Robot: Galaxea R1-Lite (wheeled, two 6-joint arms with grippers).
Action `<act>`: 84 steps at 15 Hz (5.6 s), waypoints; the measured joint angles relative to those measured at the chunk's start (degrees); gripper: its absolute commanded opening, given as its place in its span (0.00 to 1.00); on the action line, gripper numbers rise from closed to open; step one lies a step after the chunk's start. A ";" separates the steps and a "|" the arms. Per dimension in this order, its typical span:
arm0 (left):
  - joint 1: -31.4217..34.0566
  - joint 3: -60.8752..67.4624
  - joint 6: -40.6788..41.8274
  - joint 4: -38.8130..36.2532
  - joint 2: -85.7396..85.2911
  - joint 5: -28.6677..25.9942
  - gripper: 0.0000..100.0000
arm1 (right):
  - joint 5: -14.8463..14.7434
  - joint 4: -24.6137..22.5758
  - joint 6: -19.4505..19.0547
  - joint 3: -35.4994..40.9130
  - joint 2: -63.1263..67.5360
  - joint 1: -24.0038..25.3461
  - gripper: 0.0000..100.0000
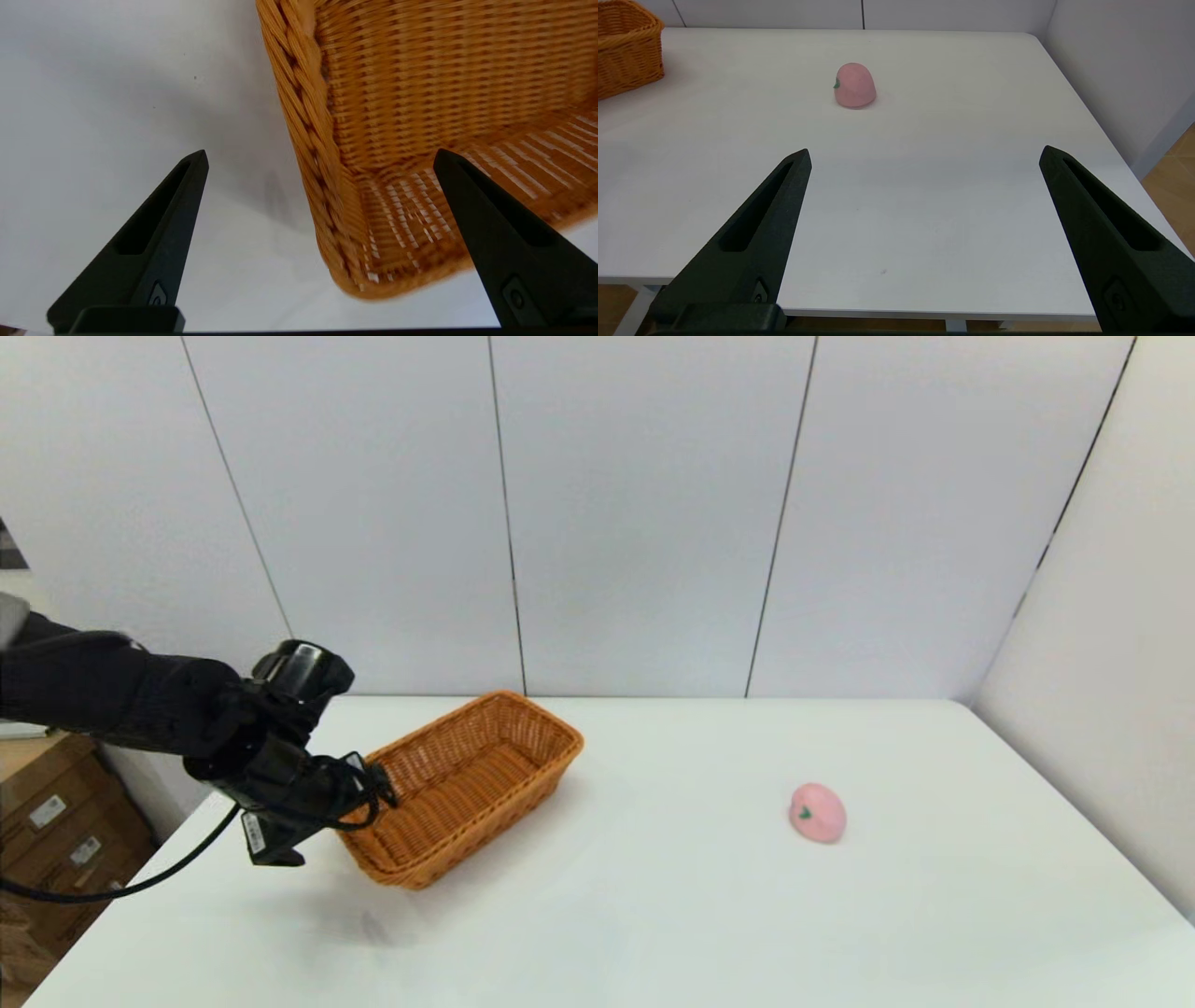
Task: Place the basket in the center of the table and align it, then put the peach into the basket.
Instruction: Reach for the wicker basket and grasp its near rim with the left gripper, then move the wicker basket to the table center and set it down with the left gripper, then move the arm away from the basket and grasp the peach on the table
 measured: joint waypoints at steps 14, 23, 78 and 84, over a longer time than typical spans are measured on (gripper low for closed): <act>2.56 -6.95 -0.63 4.14 12.40 -6.80 0.00 | 0.00 0.09 0.00 0.00 0.00 0.00 1.00; 4.19 -7.50 0.00 4.33 7.91 -27.53 0.00 | 0.00 0.13 -0.01 0.00 0.07 0.00 1.00; 9.41 22.05 41.59 24.32 -77.31 -10.93 1.00 | 0.15 0.07 -0.11 0.00 0.15 -0.02 1.00; 9.45 44.84 42.01 -1.16 -96.15 -0.28 1.00 | 0.11 0.07 -0.09 0.00 0.15 0.00 1.00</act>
